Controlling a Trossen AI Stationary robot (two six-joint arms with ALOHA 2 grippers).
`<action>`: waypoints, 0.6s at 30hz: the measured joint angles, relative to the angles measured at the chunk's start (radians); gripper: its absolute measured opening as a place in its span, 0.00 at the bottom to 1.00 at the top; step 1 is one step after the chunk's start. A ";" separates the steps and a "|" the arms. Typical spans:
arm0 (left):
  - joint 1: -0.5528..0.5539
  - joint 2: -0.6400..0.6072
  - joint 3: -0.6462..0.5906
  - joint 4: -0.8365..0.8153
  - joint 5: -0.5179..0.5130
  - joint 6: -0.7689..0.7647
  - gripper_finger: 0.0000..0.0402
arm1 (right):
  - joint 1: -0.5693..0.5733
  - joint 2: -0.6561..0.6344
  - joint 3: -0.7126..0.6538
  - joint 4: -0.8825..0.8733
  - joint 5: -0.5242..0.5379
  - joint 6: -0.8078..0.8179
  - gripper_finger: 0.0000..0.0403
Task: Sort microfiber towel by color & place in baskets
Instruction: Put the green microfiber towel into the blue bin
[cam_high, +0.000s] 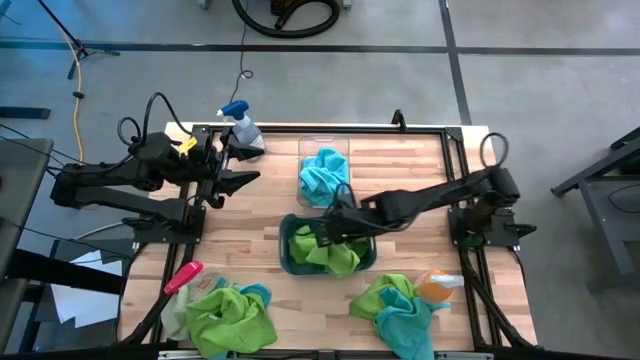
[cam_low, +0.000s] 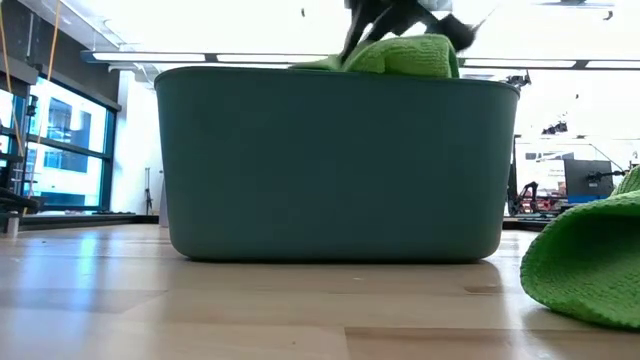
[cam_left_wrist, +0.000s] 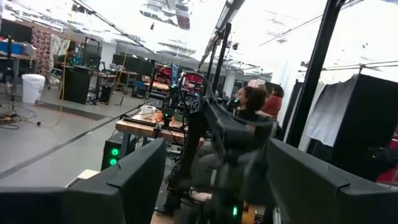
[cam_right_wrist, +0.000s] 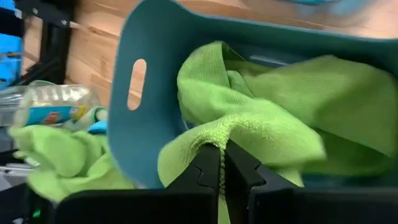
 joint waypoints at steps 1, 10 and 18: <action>0.000 0.000 0.000 0.000 0.000 0.000 0.66 | -0.009 0.024 0.000 0.016 -0.011 -0.007 0.00; 0.000 0.000 0.000 -0.012 0.000 -0.001 0.66 | -0.045 0.215 0.000 0.100 -0.050 -0.022 0.00; 0.000 0.000 0.000 -0.014 0.000 -0.001 0.66 | -0.048 0.333 0.000 0.102 -0.053 -0.016 0.00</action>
